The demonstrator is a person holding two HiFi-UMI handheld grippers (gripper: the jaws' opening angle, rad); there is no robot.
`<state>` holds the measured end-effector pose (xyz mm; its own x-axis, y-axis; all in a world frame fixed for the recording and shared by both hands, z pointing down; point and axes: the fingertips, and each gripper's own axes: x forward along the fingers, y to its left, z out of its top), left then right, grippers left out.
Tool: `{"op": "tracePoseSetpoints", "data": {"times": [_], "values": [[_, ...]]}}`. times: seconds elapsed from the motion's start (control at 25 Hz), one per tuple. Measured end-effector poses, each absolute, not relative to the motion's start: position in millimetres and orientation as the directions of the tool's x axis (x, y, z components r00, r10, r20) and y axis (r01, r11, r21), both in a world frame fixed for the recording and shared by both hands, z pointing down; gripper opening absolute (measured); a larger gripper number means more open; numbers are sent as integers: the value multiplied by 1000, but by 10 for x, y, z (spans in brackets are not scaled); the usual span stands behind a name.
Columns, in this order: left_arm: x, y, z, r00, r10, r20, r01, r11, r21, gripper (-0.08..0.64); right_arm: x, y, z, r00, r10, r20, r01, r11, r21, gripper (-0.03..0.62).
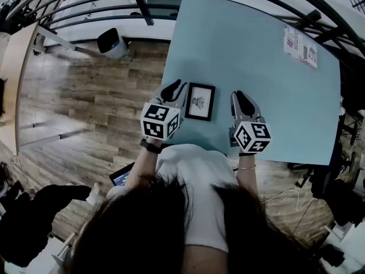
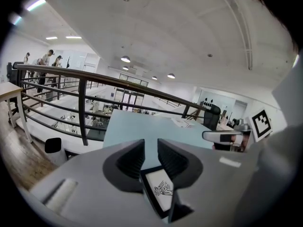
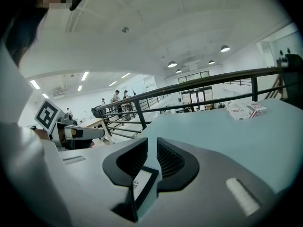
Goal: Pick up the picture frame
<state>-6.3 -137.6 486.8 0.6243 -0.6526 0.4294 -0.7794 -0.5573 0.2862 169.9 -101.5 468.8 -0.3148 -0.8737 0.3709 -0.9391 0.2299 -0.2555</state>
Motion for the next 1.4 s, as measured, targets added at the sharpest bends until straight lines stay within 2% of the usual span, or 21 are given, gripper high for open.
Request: {"op": "tracePoseSetpoints", "data": {"times": [0.52,0.88,1.4], "values": [[10,-1255,5519,649,-542,534,-760,-494,421,89,1500,-989,5248,-387,-785,484,-907,231,-352,37],[120,-1101,6005,646,-455,614,-760,-458,461,91,1418,-816,5806,-431,-709,558,-869,159,-469,38],[122,-1026,6352,633,-415,653,-771,-409,488,100,1291,-778,6152,-478,-665,574,-818,98,-567,66]]}}
